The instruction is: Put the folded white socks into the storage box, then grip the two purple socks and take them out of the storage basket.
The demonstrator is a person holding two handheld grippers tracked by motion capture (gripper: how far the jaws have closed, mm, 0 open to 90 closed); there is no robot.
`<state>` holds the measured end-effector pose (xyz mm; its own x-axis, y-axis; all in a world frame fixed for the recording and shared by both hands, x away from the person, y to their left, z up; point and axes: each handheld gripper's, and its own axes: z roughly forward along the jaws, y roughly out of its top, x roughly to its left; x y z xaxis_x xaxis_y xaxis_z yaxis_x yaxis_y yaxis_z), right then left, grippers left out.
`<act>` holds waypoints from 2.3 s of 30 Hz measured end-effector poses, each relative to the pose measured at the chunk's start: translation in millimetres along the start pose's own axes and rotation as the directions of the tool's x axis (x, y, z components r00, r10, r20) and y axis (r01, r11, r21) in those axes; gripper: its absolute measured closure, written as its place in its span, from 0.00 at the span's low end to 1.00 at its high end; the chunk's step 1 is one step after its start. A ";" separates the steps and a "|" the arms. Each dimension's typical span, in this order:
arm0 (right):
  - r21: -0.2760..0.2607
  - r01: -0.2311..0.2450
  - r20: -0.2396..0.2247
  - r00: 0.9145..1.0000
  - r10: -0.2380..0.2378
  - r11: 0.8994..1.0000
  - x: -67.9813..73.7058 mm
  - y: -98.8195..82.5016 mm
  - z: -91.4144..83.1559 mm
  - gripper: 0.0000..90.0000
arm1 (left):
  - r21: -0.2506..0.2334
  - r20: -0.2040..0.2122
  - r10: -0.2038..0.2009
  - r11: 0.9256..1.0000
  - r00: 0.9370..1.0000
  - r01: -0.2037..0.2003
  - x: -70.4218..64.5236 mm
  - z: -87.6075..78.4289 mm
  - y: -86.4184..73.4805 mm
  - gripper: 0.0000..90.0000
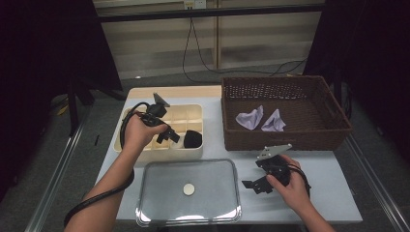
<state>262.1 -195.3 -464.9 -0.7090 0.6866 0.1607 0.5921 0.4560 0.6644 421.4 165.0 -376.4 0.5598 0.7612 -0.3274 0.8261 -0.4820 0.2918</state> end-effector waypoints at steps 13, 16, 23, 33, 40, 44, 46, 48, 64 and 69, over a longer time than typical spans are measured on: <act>0.002 0.007 -0.003 1.000 -0.007 1.000 1.5 2.3 0.6 0.07 | -0.008 0.008 0.024 1.000 1.000 -0.024 -7.1 -3.0 -7.2 0.33; -0.005 0.006 -0.011 1.000 -0.006 1.000 1.2 3.0 0.9 0.07 | -0.017 0.010 0.021 1.000 1.000 -0.021 -8.7 -3.1 -8.4 0.28; -0.005 0.010 -0.012 1.000 -0.010 1.000 0.3 3.4 2.4 0.07 | -0.021 0.020 0.042 0.999 0.999 -0.041 -14.6 -5.6 -13.1 0.17; 0.000 0.014 -0.014 1.000 -0.014 1.000 1.0 3.9 2.9 0.07 | -0.061 0.052 0.069 0.996 0.996 -0.066 -21.8 -6.1 -22.3 0.09; 0.003 0.016 -0.015 1.000 -0.016 1.000 1.2 4.1 3.4 0.07 | -0.074 0.057 0.114 0.991 0.992 -0.110 -26.7 -6.4 -27.5 0.07; 0.005 0.015 -0.015 1.000 -0.015 1.000 1.3 4.0 3.4 0.07 | -0.085 0.057 0.134 0.988 0.989 -0.129 -29.8 -4.1 -30.5 0.06; 0.003 0.019 -0.015 1.000 -0.019 1.000 1.3 4.2 3.5 0.07 | -0.086 0.058 0.143 0.987 0.988 -0.137 -32.7 -2.0 -32.7 0.06; 0.007 0.019 -0.014 1.000 -0.019 1.000 1.5 4.2 3.4 0.07 | -0.088 0.064 0.155 0.985 0.986 -0.149 -34.6 -0.7 -34.6 0.06; 0.011 0.023 -0.012 1.000 -0.022 1.000 1.9 4.5 3.7 0.07 | -0.116 0.112 0.274 0.958 0.955 -0.262 -54.9 5.2 -46.3 0.05; 0.009 0.022 -0.010 1.000 -0.022 1.000 1.8 5.1 2.7 0.07 | -0.138 0.124 0.302 0.948 0.945 -0.285 -58.8 11.4 -49.8 0.05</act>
<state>264.8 -190.2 -463.3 -0.7253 0.6711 0.1532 0.5800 0.4758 0.6613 348.1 139.3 -382.0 0.7867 0.5200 -0.3328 0.6151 -0.6143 0.4943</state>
